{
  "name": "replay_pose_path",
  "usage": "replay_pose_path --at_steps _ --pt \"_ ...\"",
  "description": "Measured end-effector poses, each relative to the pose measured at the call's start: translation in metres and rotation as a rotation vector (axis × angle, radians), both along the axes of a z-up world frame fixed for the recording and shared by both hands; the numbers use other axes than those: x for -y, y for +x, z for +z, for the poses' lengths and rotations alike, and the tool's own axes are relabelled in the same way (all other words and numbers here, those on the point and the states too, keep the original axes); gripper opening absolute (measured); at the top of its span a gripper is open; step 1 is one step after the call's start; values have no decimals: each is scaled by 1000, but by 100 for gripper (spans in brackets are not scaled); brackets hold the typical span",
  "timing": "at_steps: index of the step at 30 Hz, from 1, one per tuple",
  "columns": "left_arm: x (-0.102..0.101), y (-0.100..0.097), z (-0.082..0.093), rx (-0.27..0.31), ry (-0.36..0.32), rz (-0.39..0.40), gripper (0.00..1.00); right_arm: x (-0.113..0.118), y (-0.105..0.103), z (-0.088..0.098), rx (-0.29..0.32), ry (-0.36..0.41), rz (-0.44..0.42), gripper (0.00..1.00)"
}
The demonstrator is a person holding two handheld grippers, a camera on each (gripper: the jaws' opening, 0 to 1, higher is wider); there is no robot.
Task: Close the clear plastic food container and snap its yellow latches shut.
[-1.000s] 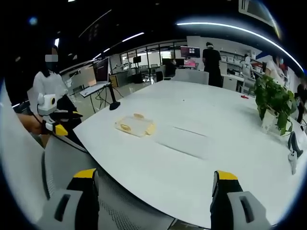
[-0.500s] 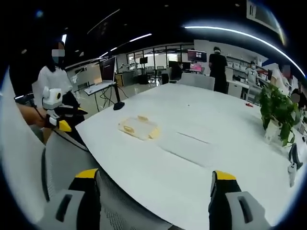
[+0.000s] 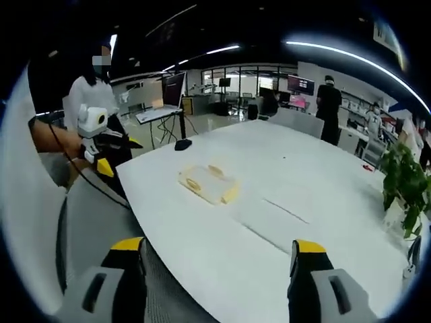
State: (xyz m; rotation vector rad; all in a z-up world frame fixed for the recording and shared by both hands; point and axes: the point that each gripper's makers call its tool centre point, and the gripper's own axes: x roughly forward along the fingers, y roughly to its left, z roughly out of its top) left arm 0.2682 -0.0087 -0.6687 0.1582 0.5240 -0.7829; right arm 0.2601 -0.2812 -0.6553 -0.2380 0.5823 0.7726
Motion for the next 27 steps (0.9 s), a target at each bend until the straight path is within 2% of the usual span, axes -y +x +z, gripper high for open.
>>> replay_pose_path --at_steps 8,13,19,22,25,27 --pt "-1 12 -1 14 56 -60 92 -12 13 1 8 -19 56 87" --pt "2 17 -4 -2 88 -119 92 -22 24 1 20 -57 118 86" --pt "3 22 -8 -33 98 -163 92 -35 36 3 26 -68 167 86" --pt "5 25 -8 -30 112 -183 92 -41 44 4 32 -78 195 86" --pt "2 29 -10 -34 134 -204 88 -46 50 2 36 -98 225 84" --pt "1 37 -6 -37 104 -192 84 -52 55 3 54 -110 250 83"
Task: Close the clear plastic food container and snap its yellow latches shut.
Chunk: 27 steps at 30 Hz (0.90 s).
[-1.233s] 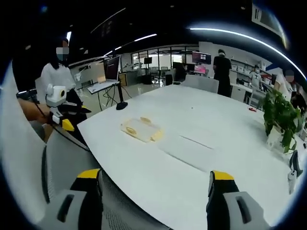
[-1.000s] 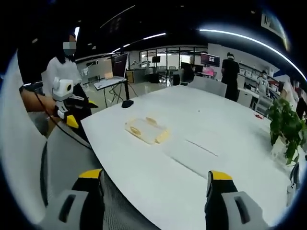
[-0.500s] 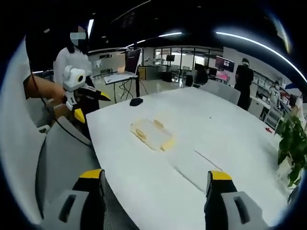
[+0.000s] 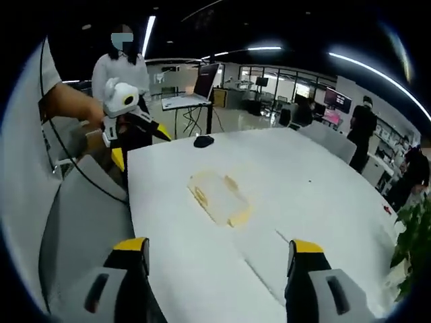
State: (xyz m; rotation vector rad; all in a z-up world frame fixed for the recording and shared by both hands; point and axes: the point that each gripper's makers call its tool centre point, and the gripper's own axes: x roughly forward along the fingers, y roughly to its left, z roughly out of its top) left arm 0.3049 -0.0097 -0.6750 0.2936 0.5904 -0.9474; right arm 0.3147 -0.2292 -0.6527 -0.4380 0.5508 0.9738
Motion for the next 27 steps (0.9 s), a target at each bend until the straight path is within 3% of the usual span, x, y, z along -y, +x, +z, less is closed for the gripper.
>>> replay_pose_path --at_steps 6,11,18,22,27 --pt "-7 16 0 17 41 -28 86 -14 16 -1 11 -19 49 80" --pt "-8 23 -4 35 56 -77 85 -17 28 -13 -10 -48 75 79" --pt "-9 35 -17 3 75 -118 85 -25 37 -26 -61 -82 137 79" --pt "-11 41 -27 -1 130 -167 84 -32 45 -32 -60 -99 169 76" --pt "-8 51 -38 -22 147 -205 84 -43 53 -43 -76 -127 222 77"
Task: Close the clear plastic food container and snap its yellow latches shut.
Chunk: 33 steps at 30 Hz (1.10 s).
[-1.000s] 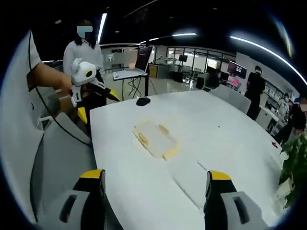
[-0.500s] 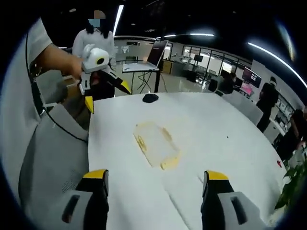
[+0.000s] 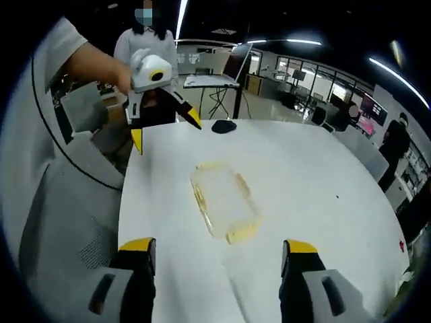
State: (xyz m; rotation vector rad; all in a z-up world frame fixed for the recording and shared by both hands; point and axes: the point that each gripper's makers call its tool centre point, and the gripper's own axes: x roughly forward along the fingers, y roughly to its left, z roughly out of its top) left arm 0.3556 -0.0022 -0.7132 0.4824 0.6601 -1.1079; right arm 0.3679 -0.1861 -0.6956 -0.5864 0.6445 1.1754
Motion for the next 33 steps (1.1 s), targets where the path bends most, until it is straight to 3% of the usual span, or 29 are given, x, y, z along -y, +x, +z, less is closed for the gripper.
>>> replay_pose_path --at_steps 7,14,17,23,29,33 --pt "3 11 -8 -29 15 -81 80 -10 15 -14 -44 -36 40 70" --pt "2 31 -13 -45 46 -130 77 -18 33 -22 -45 -83 103 63" --pt "-1 37 -18 -48 74 -159 75 -20 37 -28 -54 -98 137 57" --pt "-9 46 -30 -67 123 -196 72 -20 46 -42 -93 -139 156 55" --pt "-11 50 -40 -89 129 -221 66 -22 50 -54 -92 -175 187 52" --pt "-11 55 -43 -94 127 -235 60 -16 51 -67 -64 -254 254 51"
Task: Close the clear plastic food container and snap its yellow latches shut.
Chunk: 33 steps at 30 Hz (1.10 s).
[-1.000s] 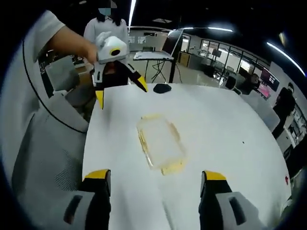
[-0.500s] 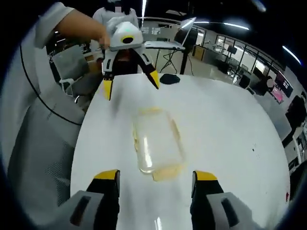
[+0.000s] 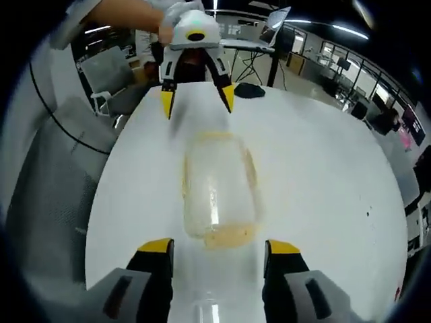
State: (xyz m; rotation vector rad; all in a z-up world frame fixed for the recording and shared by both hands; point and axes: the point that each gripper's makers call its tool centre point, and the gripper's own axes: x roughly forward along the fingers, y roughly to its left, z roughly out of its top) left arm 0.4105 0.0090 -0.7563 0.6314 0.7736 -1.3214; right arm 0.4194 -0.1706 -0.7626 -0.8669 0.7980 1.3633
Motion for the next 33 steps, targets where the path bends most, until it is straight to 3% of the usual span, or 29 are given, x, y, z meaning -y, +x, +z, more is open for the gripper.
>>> replay_pose_path --at_steps 11,33 --pt "6 5 -15 -13 37 -51 54 -12 8 -13 -51 8 24 41" --pt "0 13 -41 -13 126 -101 45 -14 11 -36 -63 -61 81 39"
